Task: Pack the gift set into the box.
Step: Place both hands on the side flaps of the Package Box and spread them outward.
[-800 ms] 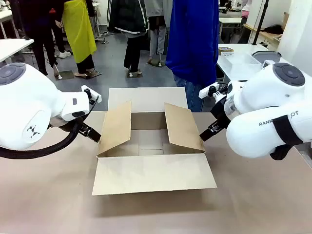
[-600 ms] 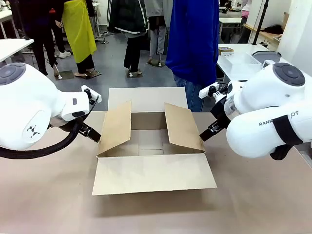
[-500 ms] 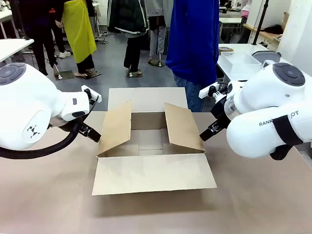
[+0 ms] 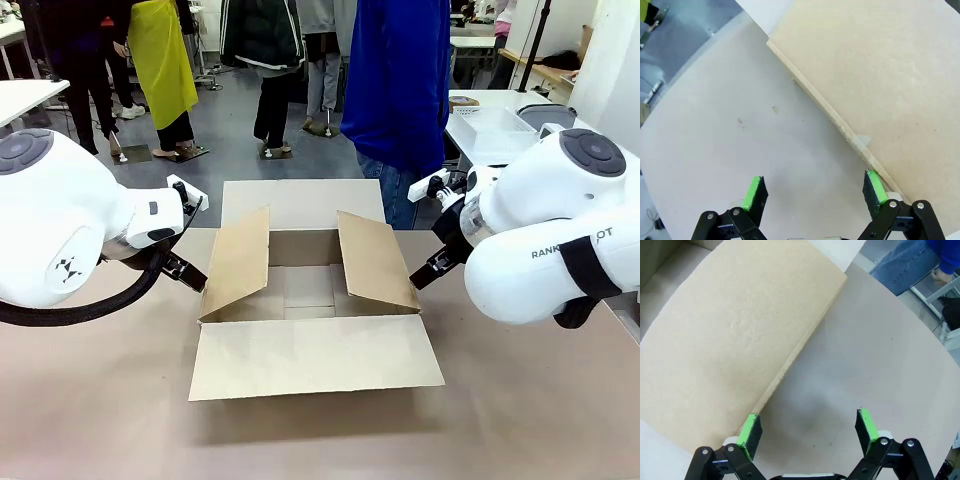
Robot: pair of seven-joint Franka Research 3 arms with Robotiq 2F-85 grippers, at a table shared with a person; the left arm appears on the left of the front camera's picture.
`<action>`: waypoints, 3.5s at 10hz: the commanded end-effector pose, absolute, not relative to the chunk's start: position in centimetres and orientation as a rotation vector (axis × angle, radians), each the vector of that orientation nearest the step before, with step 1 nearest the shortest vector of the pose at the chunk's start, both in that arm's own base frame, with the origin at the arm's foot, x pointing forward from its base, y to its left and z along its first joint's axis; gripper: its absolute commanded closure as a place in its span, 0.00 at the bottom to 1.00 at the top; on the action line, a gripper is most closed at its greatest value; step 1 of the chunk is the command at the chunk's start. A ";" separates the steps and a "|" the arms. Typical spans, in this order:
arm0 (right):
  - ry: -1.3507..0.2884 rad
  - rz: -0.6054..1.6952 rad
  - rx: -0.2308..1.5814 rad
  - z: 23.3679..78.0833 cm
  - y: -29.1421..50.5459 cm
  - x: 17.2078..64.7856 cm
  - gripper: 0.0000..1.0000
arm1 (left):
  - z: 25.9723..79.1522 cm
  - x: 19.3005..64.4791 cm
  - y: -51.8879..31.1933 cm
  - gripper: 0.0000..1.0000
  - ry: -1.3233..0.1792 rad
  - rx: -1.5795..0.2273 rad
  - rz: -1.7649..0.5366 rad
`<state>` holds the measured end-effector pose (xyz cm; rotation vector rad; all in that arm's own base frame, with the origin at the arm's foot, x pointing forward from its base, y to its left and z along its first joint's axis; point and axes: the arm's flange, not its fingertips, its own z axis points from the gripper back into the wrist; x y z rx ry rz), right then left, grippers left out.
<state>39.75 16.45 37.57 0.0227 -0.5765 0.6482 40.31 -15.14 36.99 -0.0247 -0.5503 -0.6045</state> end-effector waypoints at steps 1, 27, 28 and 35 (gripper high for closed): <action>-0.576 0.648 0.023 37.6 16.5 39.7 0.00 | 37.0 40.3 -15.1 0.00 -0.551 -0.025 -0.605; -0.566 -0.408 1.302 40.1 -21.1 27.9 0.00 | 40.7 29.8 20.5 0.00 -0.537 -1.373 0.285; -0.566 -0.408 1.302 40.1 -21.1 27.9 0.00 | 40.7 29.8 20.5 0.00 -0.537 -1.373 0.285; -0.449 -0.105 1.025 45.1 -9.1 32.0 0.00 | 46.4 31.9 11.3 0.00 -0.421 -1.293 0.170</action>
